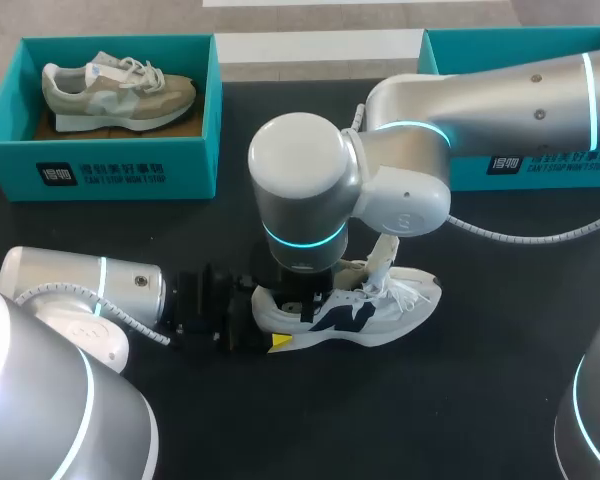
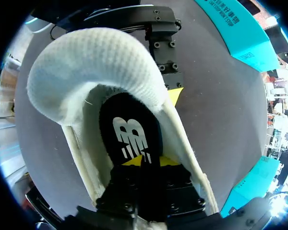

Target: Take the shoe out of the shoebox, open the shoe tongue, remove and reinsert the insole, then place the shoe into the shoebox

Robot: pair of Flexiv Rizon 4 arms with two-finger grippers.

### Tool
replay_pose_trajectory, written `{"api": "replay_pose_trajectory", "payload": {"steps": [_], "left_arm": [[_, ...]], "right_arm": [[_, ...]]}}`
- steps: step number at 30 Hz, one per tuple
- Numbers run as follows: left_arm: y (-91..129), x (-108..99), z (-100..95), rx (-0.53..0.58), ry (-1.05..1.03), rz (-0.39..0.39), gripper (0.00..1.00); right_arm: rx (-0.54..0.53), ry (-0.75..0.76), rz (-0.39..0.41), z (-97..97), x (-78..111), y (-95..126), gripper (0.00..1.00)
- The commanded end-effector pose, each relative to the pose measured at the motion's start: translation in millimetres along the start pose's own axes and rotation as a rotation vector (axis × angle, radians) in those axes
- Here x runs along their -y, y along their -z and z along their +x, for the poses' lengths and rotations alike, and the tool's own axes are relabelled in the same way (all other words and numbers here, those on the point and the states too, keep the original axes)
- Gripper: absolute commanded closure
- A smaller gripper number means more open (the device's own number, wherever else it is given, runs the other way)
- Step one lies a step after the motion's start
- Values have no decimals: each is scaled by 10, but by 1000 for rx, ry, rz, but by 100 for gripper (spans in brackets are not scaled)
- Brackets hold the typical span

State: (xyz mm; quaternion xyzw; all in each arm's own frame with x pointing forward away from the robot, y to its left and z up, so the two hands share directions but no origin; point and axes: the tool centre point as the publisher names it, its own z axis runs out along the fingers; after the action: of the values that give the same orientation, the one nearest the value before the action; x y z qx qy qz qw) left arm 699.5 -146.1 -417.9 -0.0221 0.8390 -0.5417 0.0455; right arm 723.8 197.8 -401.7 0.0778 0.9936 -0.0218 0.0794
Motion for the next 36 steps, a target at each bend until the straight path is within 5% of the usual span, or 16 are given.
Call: {"api": "replay_pose_trajectory", "payload": {"steps": [1,18,36], "left_arm": [[-1,-2,16,0,-1,-2,100],[-1,-2,16,0,-1,-2,100],[-1,-2,16,0,-1,-2,100]], "right_arm": [[-21,9,10,54,-66,-127,100],[39,-14,27,91,108,442,100],[101,-68,35,-32,301,739,100]]}}
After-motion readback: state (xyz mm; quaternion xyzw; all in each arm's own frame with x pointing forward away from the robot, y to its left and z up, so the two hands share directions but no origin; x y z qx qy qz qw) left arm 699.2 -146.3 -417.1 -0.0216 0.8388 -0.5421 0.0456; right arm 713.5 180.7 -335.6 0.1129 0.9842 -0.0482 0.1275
